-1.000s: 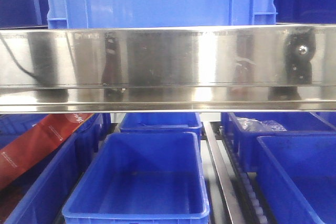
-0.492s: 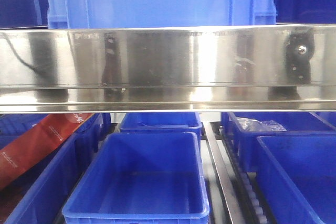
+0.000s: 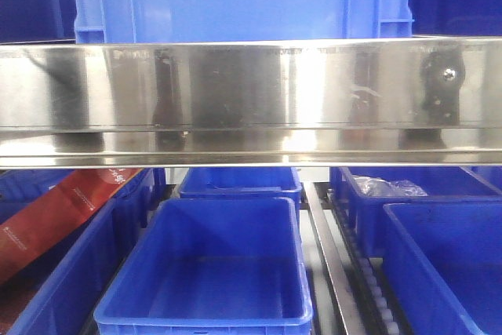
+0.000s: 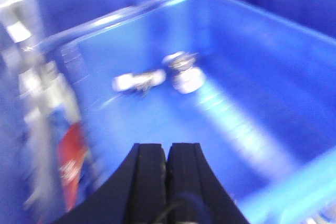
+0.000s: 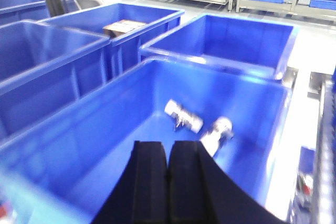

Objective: Place valve from conveyor to right shelf box

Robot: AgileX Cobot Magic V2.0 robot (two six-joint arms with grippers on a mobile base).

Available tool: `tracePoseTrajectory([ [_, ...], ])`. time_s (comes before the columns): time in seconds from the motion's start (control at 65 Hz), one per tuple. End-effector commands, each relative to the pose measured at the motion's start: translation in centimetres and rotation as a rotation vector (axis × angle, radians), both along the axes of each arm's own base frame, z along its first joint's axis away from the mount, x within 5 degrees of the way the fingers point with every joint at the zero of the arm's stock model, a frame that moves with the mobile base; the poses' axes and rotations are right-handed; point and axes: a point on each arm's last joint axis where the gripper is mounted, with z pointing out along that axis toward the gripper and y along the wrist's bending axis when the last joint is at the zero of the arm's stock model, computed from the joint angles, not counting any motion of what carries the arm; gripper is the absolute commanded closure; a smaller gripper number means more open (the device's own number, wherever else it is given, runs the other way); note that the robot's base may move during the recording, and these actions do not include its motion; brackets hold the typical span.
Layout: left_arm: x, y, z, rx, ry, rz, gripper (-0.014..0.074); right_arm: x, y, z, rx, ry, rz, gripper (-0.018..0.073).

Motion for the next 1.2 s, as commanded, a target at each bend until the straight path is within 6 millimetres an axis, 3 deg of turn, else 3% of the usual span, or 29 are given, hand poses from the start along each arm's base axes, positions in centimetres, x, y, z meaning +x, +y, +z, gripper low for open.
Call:
tracePoseTrajectory([
  [0.0, -1.6, 1.3, -0.5, -0.051, -0.015, 0.023, 0.0708, -1.3, -0.8, -1.2, -0.018, -0.032, -0.025, 0.072],
  [0.231, -7.8, 3.4, -4.8, -0.101, -0.164, 0.046, 0.0708, -5.8, -3.2, -6.4, -0.009, -0.101, -0.079, 0.072],
  [0.385, -12.0, 4.4, -9.3, -0.115, -0.216, 0.047, 0.0708, -8.6, -4.7, -11.1, -0.049, -0.129, -0.106, 0.072],
  [0.585, -15.7, 5.3, -14.9, -0.153, -0.35, 0.049, 0.0708, -11.5, -6.1, -16.5, -0.046, -0.152, -0.123, 0.072],
  [0.769, -17.3, 5.7, -19.5, -0.183, -0.403, 0.053, 0.0708, -12.9, -6.8, -20.7, -0.036, -0.173, -0.139, 0.072],
  [0.877, -17.8, 5.8, -20.9, -0.205, -0.401, 0.058, 0.0708, -13.3, -7.0, -22.0, -0.036, -0.174, -0.142, 0.072],
  [1.185, -17.8, 5.9, -21.3, -0.203, -0.394, 0.058, 0.0708, -13.4, -7.1, -22.4, -0.039, -0.168, -0.142, 0.072],
])
